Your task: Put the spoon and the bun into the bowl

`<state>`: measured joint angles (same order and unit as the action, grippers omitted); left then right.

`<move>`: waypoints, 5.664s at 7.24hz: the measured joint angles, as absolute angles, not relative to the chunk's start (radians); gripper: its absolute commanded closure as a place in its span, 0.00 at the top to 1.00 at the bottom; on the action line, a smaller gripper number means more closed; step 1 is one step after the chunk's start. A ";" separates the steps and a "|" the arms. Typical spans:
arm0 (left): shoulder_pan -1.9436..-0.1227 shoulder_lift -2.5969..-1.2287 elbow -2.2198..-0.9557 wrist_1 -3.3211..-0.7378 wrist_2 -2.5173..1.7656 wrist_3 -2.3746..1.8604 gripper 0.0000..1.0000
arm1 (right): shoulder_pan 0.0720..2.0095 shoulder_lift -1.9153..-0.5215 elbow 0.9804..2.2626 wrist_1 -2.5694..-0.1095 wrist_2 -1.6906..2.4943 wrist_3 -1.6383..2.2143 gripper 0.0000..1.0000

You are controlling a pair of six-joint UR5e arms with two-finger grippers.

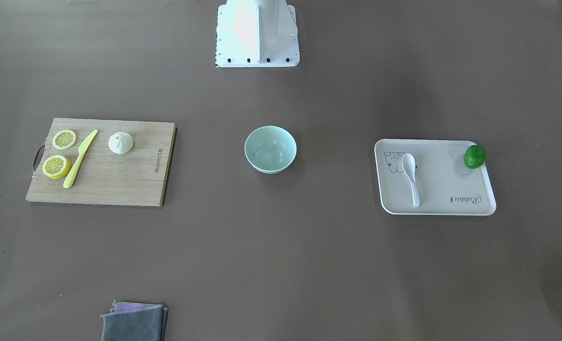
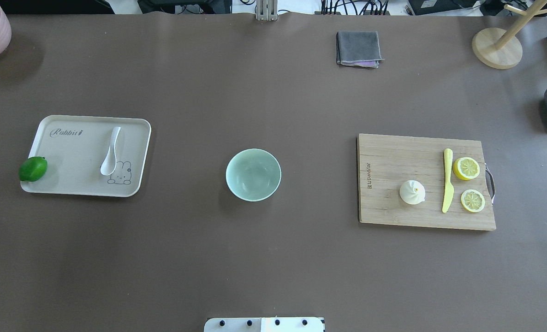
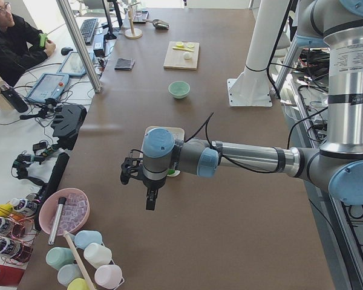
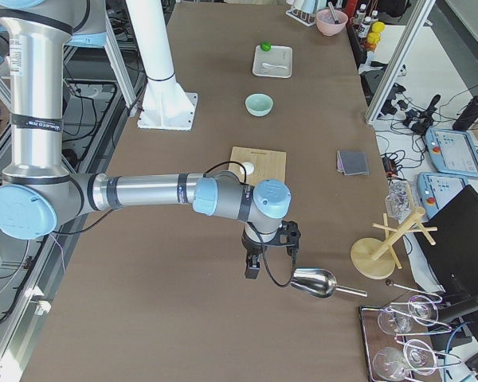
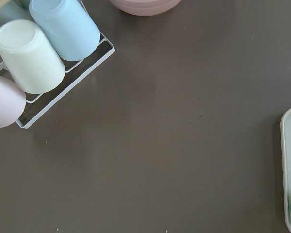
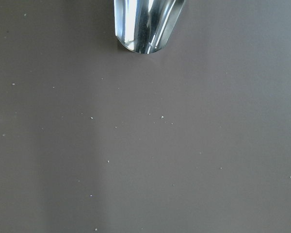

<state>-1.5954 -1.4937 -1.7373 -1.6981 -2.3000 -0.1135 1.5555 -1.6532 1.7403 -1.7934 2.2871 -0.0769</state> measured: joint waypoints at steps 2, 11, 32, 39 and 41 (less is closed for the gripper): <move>-1.595 -1.491 -1.740 -1.698 -2.305 -0.110 0.98 | 1.555 -1.654 1.741 -1.794 2.289 -0.077 1.00; -1.596 -1.489 -1.742 -1.700 -2.306 -0.108 0.98 | 1.556 -1.651 1.739 -1.794 2.296 -0.075 1.00; -1.235 -1.565 -1.769 -2.239 -2.345 -0.667 0.98 | 1.531 -1.618 1.777 -1.681 2.340 -0.076 1.00; -0.927 -1.695 -1.711 -2.284 -1.945 -0.900 0.98 | 1.495 -1.625 1.746 -1.556 2.485 0.001 1.00; -0.863 -1.688 -1.704 -2.272 -1.912 -0.903 0.97 | 1.488 -1.619 1.747 -1.555 2.488 0.023 1.00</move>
<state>-0.8633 -1.6876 -1.7039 -2.2725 -1.9125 -0.9035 1.4876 -1.6186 1.7467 -1.5551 2.4885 0.0231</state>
